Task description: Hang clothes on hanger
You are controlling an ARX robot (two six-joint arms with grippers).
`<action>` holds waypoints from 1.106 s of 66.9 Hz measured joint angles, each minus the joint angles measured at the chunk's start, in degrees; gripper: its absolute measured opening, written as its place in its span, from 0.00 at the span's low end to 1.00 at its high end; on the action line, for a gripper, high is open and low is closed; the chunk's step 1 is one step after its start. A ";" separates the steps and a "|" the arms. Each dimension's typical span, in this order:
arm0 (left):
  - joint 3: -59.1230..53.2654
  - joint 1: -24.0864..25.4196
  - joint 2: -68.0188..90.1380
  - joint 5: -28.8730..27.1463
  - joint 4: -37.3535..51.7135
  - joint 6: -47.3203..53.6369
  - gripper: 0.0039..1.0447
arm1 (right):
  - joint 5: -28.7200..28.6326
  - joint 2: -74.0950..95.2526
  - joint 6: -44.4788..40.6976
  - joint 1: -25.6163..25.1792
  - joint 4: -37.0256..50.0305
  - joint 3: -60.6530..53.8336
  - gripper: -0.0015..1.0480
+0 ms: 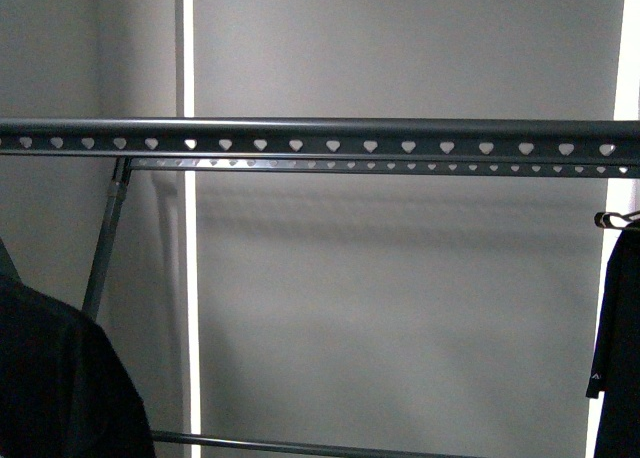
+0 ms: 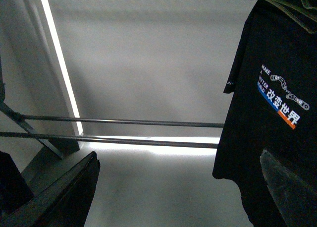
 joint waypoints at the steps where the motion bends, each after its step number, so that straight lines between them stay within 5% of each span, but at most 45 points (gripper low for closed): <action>1: 1.07 -0.79 1.92 -2.19 1.40 -0.94 0.94 | 0.00 0.00 0.00 0.00 0.00 -0.02 0.93; 10: 13.05 -4.72 15.04 -17.14 10.43 -8.70 0.94 | 0.00 0.00 0.00 0.00 0.00 -0.02 0.93; 20: 29.81 -4.85 32.11 -27.23 7.58 -22.36 0.94 | 0.00 0.00 0.00 0.00 0.00 -0.02 0.93; 37: 54.55 -1.29 59.80 -29.73 -6.43 -46.47 0.94 | 0.00 0.00 0.00 0.00 0.00 -0.02 0.93; 57: 67.95 -2.16 74.01 -32.74 -12.04 -50.75 0.94 | 0.00 0.00 0.00 0.00 0.00 -0.02 0.93; 74: 71.14 -1.64 77.44 -34.01 -14.01 -50.69 0.51 | 0.00 0.00 0.00 0.00 0.00 -0.02 0.93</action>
